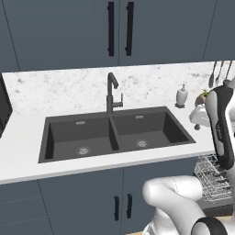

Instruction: Pick up the cup and bowl from the counter, place them in the dishwasher, and close the dishwasher door.

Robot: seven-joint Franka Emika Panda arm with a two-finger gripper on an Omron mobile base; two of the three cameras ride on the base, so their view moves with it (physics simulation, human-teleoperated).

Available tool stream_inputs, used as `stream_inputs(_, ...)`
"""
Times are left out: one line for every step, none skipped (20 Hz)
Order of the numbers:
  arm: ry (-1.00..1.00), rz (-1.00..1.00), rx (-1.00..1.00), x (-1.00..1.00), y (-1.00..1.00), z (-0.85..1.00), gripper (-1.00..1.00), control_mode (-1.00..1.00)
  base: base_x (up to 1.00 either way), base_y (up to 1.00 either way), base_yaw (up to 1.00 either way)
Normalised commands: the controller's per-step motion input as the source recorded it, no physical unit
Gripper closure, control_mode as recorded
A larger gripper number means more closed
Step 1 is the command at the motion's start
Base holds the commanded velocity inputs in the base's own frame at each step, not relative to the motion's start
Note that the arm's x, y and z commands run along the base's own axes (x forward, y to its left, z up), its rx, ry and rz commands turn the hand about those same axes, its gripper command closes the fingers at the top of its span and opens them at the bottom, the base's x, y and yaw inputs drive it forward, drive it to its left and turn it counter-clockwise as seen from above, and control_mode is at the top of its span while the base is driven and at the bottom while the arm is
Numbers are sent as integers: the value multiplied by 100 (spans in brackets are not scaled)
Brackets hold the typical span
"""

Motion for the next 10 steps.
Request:
stream_inputs(7,0,3,4,-75,-14,-100,-100,0,0,0)
stream_inputs(7,0,1,8,-79,-24,-100,-100,0,0,0)
stream_inputs(7,1,0,14,-76,-29,-100,-100,0,0,0)
stream_inputs(5,2,0,19,-71,-37,-100,-100,0,0,0)
stream_inputs(4,6,0,43,-81,-46,-100,-100,0,0,0)
stream_inputs(1,7,0,45,-76,-46,-100,-100,0,0,0)
stream_inputs(1,9,0,61,-81,-44,-100,-100,0,0,0)
stream_inputs(0,9,0,61,-75,-31,-100,-100,0,0,0)
stream_inputs(0,8,0,66,-63,-16,-100,-100,0,0,0)
stream_inputs(0,8,0,66,-52,-15,-100,-100,0,0,0)
